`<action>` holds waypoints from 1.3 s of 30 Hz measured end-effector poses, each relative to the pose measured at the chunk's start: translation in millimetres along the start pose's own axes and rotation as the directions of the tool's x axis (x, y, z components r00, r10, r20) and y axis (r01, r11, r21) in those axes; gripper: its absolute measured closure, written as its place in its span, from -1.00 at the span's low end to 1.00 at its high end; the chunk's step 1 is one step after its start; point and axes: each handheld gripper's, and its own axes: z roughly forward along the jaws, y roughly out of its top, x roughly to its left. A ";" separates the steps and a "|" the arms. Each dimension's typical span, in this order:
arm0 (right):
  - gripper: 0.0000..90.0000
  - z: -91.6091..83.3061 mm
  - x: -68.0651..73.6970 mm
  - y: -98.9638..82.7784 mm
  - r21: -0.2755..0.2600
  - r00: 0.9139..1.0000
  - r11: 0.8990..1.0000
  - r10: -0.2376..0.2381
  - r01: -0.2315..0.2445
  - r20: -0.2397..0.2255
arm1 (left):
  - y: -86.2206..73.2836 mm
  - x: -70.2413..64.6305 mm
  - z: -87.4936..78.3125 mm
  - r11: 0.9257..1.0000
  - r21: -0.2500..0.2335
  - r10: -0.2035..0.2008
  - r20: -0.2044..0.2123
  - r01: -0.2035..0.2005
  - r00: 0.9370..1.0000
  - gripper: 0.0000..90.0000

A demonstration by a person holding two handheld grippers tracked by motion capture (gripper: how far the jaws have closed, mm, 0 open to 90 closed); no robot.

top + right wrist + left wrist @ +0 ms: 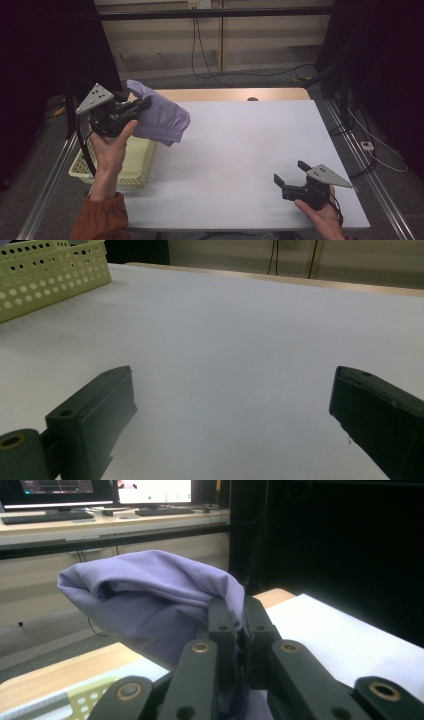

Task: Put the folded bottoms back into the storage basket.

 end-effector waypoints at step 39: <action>-0.91 0.3 1.3 -0.1 0.003 1.000 1.000 -0.003 0.003 -0.014 | -6.6 58.0 -71.2 0.998 -0.025 -0.069 -0.140 0.066 0.988 0.90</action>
